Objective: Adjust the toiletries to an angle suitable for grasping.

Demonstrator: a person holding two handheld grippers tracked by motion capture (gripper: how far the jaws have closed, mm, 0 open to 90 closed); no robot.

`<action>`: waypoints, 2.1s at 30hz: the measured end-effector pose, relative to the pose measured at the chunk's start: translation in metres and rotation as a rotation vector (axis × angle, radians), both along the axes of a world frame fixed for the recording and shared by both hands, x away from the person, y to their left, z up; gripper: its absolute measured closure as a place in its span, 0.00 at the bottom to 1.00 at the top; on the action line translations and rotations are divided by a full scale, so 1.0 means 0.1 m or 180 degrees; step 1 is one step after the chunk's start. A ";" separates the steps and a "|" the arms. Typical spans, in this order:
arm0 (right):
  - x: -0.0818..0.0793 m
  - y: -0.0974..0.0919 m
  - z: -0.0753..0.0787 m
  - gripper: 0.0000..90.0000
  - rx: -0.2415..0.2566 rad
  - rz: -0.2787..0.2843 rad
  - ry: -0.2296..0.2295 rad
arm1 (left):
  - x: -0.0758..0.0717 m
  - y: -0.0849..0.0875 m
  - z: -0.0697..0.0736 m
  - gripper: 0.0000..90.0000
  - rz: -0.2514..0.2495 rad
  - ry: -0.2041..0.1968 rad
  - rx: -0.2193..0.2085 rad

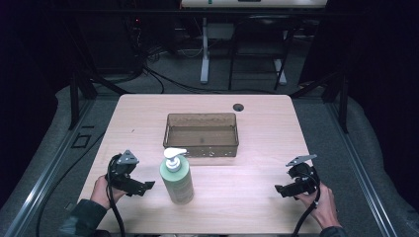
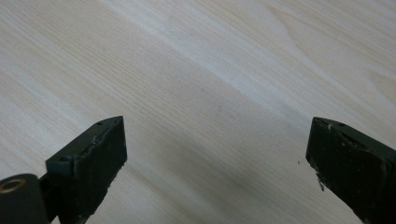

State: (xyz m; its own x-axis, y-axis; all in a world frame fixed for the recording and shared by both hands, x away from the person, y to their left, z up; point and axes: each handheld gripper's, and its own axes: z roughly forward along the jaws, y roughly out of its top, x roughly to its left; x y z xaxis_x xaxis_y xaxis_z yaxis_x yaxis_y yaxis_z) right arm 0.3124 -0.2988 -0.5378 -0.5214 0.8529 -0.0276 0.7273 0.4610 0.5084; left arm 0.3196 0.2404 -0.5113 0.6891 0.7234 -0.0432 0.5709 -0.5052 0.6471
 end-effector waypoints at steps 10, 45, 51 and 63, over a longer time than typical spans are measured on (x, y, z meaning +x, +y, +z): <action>0.02 0.02 -0.01 0.06 0.0001 0.0031 0.0033 | -0.13 -0.12 0.06 0.00 -0.0223 -0.0069 -0.0081; 0.10 0.15 -0.06 0.06 0.0050 0.0117 0.0111 | -0.44 -0.53 0.30 0.00 -0.0523 -0.0373 -0.0579; 0.10 0.16 -0.04 0.06 0.0050 0.0146 0.0094 | -0.39 -0.56 0.34 0.00 -0.0502 -0.0431 -0.0744; 0.12 0.19 -0.05 0.06 0.0076 0.0163 0.0110 | -0.35 -0.70 0.37 0.00 -0.0515 -0.0546 -0.0739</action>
